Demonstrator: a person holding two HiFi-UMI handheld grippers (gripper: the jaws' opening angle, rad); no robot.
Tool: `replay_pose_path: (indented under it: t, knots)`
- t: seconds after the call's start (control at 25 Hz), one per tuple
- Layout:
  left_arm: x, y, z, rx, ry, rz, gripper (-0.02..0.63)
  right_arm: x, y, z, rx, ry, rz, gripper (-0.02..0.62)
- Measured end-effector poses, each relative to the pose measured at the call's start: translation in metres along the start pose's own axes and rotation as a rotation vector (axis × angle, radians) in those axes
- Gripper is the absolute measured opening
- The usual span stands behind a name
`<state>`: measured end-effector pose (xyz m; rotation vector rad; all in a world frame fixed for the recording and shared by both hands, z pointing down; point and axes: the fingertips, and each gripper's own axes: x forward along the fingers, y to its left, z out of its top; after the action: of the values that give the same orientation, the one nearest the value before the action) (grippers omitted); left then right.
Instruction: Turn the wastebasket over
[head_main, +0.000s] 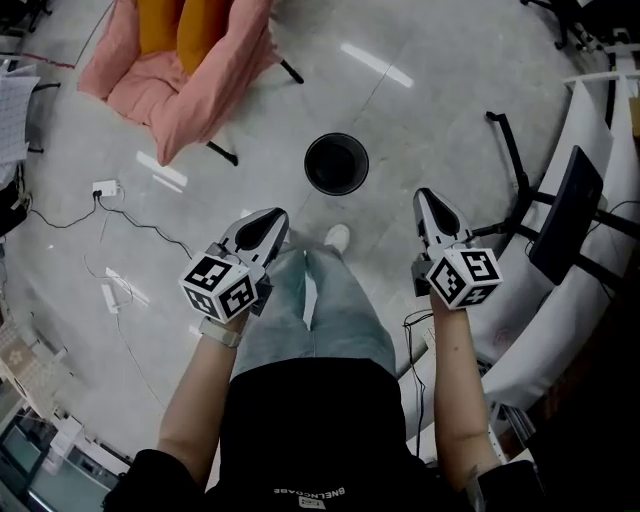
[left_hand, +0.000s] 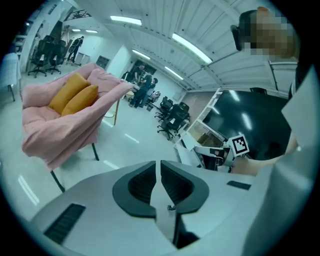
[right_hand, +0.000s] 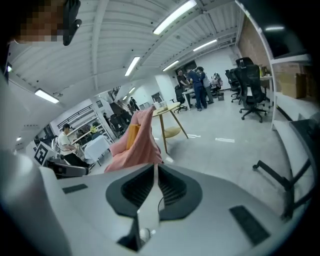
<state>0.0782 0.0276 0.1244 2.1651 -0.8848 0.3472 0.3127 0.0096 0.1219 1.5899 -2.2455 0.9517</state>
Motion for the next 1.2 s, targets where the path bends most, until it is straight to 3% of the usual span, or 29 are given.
replay_pose_path:
  t: [0.12, 0.2, 0.6, 1.0, 1.2]
  knots:
    - [0.018, 0.035, -0.035, -0.097, 0.022, 0.055, 0.113, 0.039, -0.021, -0.028, -0.022, 0.093, 0.012, 0.065]
    - [0.033, 0.056, -0.058, -0.14, 0.036, 0.078, 0.141, 0.066, -0.036, -0.051, -0.047, 0.158, 0.021, 0.085]
    - [0.111, 0.141, -0.158, -0.289, 0.096, 0.132, 0.178, 0.183, -0.11, -0.181, -0.092, 0.446, 0.039, 0.153]
    - [0.191, 0.21, -0.244, -0.364, 0.168, 0.142, 0.195, 0.277, -0.173, -0.268, -0.104, 0.604, 0.032, 0.173]
    - [0.226, 0.24, -0.277, -0.495, 0.162, 0.141, 0.195, 0.316, -0.198, -0.305, -0.07, 0.655, 0.017, 0.173]
